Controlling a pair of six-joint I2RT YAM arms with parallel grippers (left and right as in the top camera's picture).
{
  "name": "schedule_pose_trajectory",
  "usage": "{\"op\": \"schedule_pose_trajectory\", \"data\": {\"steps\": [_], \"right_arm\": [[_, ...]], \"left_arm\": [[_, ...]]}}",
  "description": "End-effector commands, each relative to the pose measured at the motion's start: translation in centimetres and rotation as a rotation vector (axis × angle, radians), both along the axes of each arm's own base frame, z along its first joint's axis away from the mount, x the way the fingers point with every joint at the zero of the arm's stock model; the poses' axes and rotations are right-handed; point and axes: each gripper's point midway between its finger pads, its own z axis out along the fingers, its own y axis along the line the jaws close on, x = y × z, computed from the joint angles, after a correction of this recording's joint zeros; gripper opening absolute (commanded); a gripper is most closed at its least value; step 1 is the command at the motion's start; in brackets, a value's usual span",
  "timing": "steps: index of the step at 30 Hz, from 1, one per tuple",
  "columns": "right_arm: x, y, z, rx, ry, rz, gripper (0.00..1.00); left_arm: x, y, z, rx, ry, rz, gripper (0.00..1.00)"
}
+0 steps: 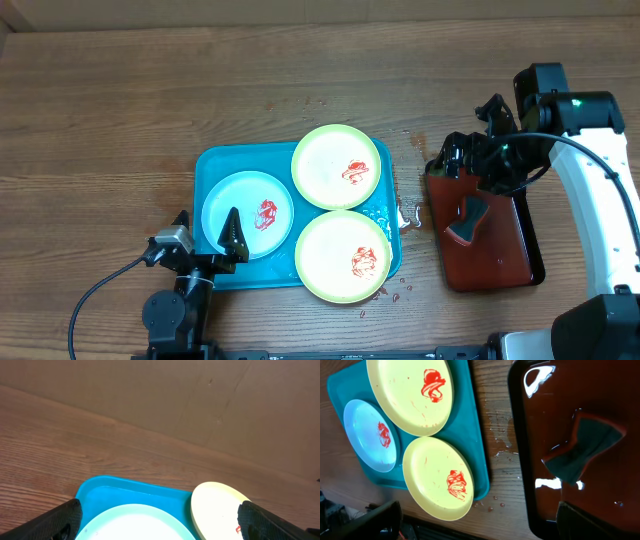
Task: Clean dirty plates on tray and stack at the side
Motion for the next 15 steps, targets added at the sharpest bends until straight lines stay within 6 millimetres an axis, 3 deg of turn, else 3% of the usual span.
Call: {"op": "schedule_pose_trajectory", "data": {"steps": [1,5,9,15], "right_arm": [[-0.8,1.2,-0.2,0.082,0.023,0.0,1.0],[-2.0,1.5,-2.3,0.097,0.079,0.002,1.0],[-2.7,1.4,-3.6,0.097,0.106,0.001,1.0],[-2.8,1.4,-4.1,0.097,0.112,0.001,1.0]], "left_arm": [[-0.2,-1.1,0.2,-0.047,-0.004,-0.062,1.0],[-0.5,-3.2,-0.1,-0.072,0.018,-0.183,1.0],[-0.6,-3.9,0.1,-0.139,0.06,-0.223,1.0],[0.1,-3.8,4.5,-0.131,0.089,-0.215,1.0]]}}
